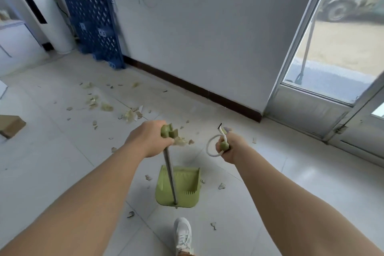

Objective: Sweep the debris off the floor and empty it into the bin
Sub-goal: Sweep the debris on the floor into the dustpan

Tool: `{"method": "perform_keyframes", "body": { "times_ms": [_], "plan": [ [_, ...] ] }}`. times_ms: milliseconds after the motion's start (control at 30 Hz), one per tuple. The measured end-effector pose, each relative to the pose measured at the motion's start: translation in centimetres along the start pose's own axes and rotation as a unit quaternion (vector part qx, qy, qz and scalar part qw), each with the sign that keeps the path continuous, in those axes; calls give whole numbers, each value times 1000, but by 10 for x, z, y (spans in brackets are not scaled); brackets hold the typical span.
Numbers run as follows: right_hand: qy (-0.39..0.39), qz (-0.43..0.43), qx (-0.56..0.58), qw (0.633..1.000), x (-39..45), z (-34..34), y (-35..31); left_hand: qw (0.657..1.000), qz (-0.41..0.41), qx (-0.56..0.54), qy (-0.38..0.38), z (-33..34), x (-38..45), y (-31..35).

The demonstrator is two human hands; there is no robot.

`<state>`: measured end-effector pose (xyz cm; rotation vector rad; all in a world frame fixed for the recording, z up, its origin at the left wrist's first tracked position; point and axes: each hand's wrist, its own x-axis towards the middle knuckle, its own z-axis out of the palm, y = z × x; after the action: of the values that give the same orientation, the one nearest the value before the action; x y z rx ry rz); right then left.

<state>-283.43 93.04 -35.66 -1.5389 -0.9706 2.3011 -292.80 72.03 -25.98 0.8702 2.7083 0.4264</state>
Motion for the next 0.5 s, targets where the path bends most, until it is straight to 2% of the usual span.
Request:
{"method": "perform_keyframes", "body": {
  "times_ms": [100,200,367,500],
  "plan": [
    [20,-42,-72,996,37,28,-17,999,30,8,-6,-9,69,-13],
    [53,-56,-90,993,83,50,-34,998,57,23,-22,-15,133,-14],
    [99,-43,-131,985,140,71,-73,994,93,46,-36,-16,222,-9],
    [171,-15,-156,973,183,67,-96,992,111,36,-42,-12,277,-12]
  ]
}}
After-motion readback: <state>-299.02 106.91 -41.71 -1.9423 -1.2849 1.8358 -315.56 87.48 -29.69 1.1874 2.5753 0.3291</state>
